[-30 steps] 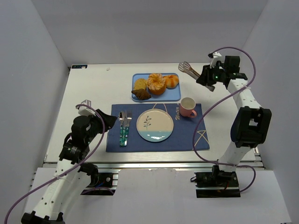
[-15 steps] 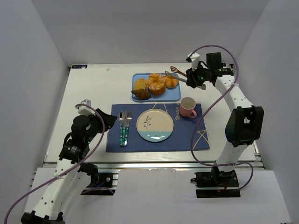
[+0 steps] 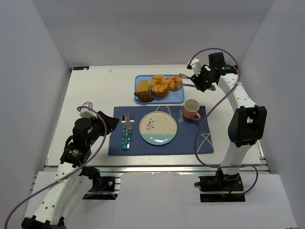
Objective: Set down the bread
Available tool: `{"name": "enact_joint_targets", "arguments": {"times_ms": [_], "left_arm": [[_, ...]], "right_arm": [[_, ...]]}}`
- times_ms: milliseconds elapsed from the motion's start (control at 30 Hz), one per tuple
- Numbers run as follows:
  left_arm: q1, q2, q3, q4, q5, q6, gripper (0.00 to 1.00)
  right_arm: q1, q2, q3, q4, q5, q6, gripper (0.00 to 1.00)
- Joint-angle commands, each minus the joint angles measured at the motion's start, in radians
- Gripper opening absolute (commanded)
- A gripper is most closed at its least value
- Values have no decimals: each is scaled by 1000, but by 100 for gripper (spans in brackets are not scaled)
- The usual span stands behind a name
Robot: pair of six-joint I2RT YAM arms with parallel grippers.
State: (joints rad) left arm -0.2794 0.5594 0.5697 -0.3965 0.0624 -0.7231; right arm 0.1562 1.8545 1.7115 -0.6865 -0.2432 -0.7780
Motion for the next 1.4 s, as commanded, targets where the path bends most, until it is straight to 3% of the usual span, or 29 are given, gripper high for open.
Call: {"name": "enact_joint_targets", "arguments": {"times_ms": [0,667,1000,1367], "left_arm": [[3,-3,24,-1,-7,-4,54],[2,-13,13,-7,-13,-9,54],[3,-15,13,-7,-15,-9,54],[2,-29,13,-21,-19,-13,54]], "right_arm": [[26,6,45,-38,34,-121,51],[77,55,25,54,156,-218,57],[112,29,-65,150,196,-271,58],[132,45,-78,174,225,-306,53]]}}
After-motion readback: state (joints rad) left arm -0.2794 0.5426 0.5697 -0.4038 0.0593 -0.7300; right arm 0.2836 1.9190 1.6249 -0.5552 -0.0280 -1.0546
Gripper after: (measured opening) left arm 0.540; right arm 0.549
